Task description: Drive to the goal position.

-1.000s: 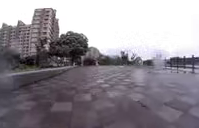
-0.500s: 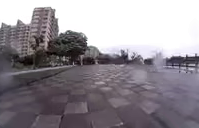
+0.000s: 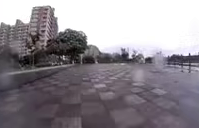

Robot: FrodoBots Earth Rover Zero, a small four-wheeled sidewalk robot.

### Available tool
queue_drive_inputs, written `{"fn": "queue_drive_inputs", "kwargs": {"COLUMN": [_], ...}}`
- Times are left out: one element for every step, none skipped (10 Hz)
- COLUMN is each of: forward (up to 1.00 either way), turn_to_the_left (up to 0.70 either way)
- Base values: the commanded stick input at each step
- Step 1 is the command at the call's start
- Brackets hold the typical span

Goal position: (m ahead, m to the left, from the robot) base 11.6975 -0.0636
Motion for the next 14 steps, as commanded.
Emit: {"fn": "queue_drive_inputs", "kwargs": {"forward": [1.0, 1.0, 1.0, 1.0, 1.0, 1.0, 1.0, 1.0, 1.0, 1.0, 1.0, 1.0, 1.0, 1.0], "turn_to_the_left": [0.0, 0.0, 0.0, 0.0, 0.0, 0.0, 0.0, 0.0, 0.0, 0.0, 0.0, 0.0, 0.0, 0.0]}}
